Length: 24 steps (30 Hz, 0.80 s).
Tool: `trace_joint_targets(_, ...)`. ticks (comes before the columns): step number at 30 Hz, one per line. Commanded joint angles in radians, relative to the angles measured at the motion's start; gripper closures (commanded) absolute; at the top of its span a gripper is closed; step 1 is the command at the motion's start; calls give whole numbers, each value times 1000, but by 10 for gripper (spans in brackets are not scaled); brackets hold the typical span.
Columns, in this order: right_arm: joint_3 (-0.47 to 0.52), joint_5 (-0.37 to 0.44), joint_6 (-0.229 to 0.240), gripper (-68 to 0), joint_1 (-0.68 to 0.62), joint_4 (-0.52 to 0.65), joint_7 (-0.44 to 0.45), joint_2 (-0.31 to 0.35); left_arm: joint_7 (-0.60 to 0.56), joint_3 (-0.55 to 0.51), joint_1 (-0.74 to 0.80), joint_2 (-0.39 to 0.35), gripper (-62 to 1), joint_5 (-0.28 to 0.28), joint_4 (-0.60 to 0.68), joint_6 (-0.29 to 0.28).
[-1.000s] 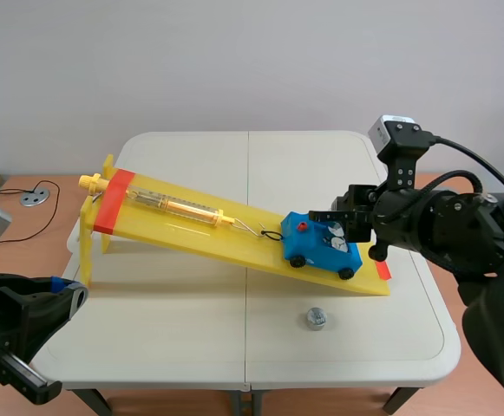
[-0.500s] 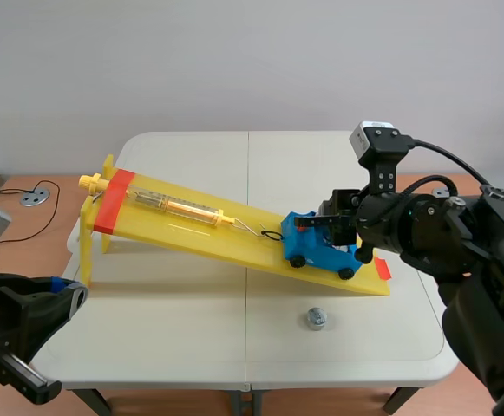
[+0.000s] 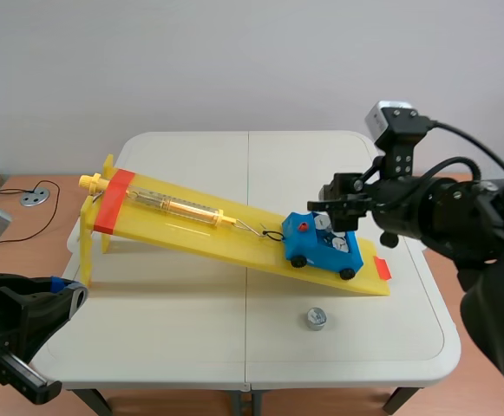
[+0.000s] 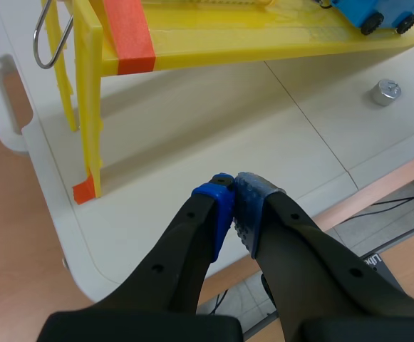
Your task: Place the four metal weights on the blue cart on the ramp.
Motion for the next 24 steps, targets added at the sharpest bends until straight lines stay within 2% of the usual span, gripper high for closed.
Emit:
trace_joint_targets(1,35,113,51,-249,54,195,114,77,-103,-6,-19,8,-36,-77,50,-18)
trace_joint_targets(4,54,154,55,-249,-5,261,111,119,-103,-6,-19,8,-36,-77,50,-18)
trace_joint_targets(7,73,193,81,-249,-70,329,90,156,-103,-6,-19,8,-36,-77,50,-18)
trace_joint_targets(11,95,234,84,-249,-172,433,66,214,-103,-6,-19,8,-36,-77,50,-18)
trace_joint_targets(19,161,241,90,-249,-376,612,52,299,-103,-6,-19,8,-36,-77,50,-18)
trace_joint_targets(24,209,281,95,-249,-488,681,13,333,-103,-6,-19,8,-36,-77,50,-18)
